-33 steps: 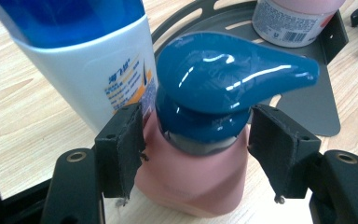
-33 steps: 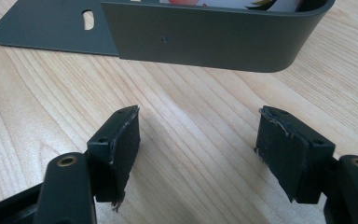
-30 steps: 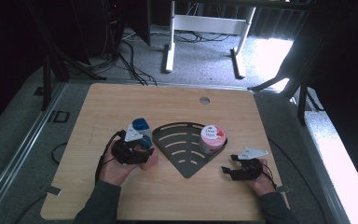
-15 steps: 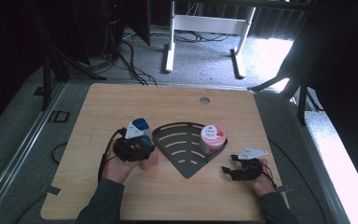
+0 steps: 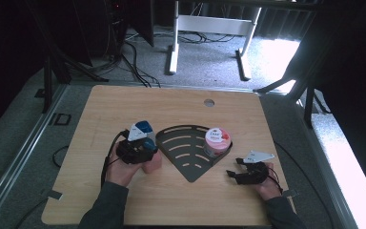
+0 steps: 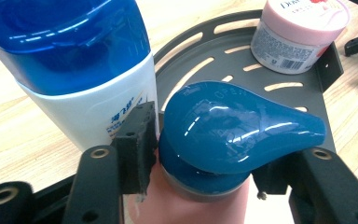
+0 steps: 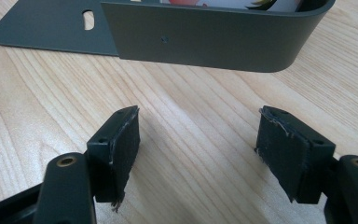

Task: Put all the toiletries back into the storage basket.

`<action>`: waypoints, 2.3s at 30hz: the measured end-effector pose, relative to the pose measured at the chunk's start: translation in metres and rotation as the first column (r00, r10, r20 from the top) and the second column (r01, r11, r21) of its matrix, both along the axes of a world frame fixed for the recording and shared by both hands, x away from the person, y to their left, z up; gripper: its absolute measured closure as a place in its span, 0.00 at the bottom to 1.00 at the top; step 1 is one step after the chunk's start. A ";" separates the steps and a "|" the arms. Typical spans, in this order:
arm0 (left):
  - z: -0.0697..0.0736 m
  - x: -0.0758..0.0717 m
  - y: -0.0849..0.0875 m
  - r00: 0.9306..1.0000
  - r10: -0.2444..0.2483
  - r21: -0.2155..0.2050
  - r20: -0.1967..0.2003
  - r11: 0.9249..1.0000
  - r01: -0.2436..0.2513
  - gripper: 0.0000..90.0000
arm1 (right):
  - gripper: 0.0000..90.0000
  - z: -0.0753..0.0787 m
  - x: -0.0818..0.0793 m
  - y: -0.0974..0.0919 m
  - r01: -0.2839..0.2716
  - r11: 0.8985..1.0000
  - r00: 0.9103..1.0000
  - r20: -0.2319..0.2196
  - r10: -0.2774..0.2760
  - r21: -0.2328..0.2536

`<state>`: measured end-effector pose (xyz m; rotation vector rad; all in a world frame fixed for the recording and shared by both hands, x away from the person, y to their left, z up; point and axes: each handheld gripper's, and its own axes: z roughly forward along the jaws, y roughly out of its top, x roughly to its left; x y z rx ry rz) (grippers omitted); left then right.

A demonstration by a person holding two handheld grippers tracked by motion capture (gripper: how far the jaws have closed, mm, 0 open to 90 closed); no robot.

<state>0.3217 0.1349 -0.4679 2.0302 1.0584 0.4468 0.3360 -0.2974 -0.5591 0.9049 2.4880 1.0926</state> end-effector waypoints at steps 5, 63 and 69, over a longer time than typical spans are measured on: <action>0.000 -0.001 -0.001 1.000 -0.005 0.006 0.008 1.000 0.005 0.56 | 0.33 0.000 0.000 0.000 0.000 1.000 1.000 0.000 0.000 0.000; 0.016 -0.016 -0.021 0.996 -0.083 0.021 0.011 0.996 0.083 0.59 | 0.33 0.000 0.000 0.000 0.000 1.000 1.000 -0.002 0.000 0.003; 0.014 -0.017 -0.025 0.995 -0.101 0.016 0.005 0.995 0.101 0.59 | 0.33 0.000 0.000 0.000 0.001 1.000 1.000 -0.003 -0.001 0.002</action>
